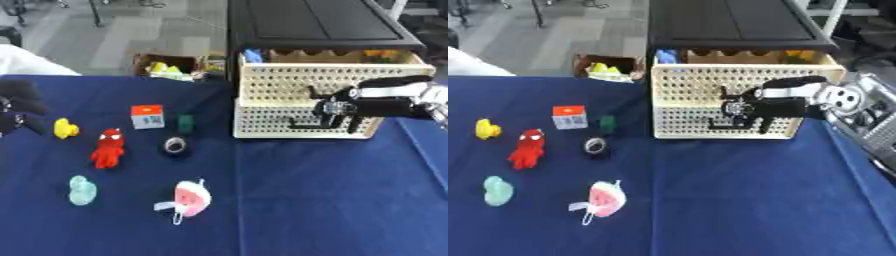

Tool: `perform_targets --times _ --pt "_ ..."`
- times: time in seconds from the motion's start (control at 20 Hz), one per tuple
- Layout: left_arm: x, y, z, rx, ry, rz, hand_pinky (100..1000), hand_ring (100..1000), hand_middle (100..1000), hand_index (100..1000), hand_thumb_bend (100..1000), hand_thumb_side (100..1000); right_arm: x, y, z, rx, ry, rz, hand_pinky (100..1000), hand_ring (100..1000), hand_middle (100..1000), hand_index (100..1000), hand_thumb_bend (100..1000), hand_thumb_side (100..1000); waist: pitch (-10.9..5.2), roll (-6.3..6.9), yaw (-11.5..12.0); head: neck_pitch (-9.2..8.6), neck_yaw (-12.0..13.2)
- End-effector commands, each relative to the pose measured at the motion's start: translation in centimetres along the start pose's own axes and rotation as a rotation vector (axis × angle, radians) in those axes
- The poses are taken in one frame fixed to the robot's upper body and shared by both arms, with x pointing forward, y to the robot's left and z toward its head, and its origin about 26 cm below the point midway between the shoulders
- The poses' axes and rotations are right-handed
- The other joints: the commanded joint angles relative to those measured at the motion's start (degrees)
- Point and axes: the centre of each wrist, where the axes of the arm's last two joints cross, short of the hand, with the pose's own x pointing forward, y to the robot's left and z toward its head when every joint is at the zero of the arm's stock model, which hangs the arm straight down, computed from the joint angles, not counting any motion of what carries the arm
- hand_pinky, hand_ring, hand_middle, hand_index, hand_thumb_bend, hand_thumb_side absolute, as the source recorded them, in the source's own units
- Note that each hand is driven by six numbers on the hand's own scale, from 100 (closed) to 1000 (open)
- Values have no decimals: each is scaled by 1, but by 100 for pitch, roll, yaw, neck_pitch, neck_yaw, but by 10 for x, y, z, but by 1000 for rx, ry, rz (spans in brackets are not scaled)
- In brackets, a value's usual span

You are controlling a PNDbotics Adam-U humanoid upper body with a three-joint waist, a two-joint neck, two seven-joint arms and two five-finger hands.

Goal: Pick up objects from table and place into drawer.

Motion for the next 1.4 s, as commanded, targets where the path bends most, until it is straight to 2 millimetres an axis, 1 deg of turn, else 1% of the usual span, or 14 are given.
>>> perform_targets --times 0.05,0.25,0.5,0.7,0.8,0.85,0.95,1.15,1.4 --pt "7 4 -2 2 -27 -13 437 576 575 687 100 1000 1 -14 3 -36 19 0 730 816 785 904 100 1000 -92 8 11 -70 -14" --pt "7 3 -2 -3 -29 -11 437 576 575 687 100 1000 -1 -22 -8 -60 39 -10 730 815 783 901 100 1000 -85 15 42 -76 -36" --pt "6 3 -1 -4 -26 -10 438 576 575 685 100 1000 -10 -29 -23 -76 60 -25 744 821 789 907 100 1000 -68 21 60 -84 -42" --pt "6 3 -1 -3 -23 -10 438 576 575 684 100 1000 -17 -31 -32 -76 61 -32 747 821 790 910 100 1000 -67 27 32 -89 -50" --pt "6 3 0 -4 -22 -11 438 576 574 684 100 1000 -20 -29 -32 -55 49 -25 738 811 780 906 100 1000 -70 26 20 -81 -37" --pt "6 4 0 -4 -22 -13 438 575 574 684 100 1000 -21 -27 -30 -41 40 -18 733 806 774 903 100 1000 -71 26 15 -74 -25" --pt "6 5 0 -1 -23 -16 438 574 573 683 100 1000 -20 -24 -20 -19 12 5 704 767 737 879 100 1000 -71 22 6 -68 -8" --pt "5 6 1 5 -21 -20 438 575 573 683 100 1000 -11 -12 14 -12 -54 69 667 716 679 841 100 1000 -72 18 -20 -68 34" --pt "5 7 1 7 -21 -20 439 575 573 682 100 1000 -2 2 52 -45 -101 88 673 711 666 833 100 1000 -84 22 -50 -69 61"
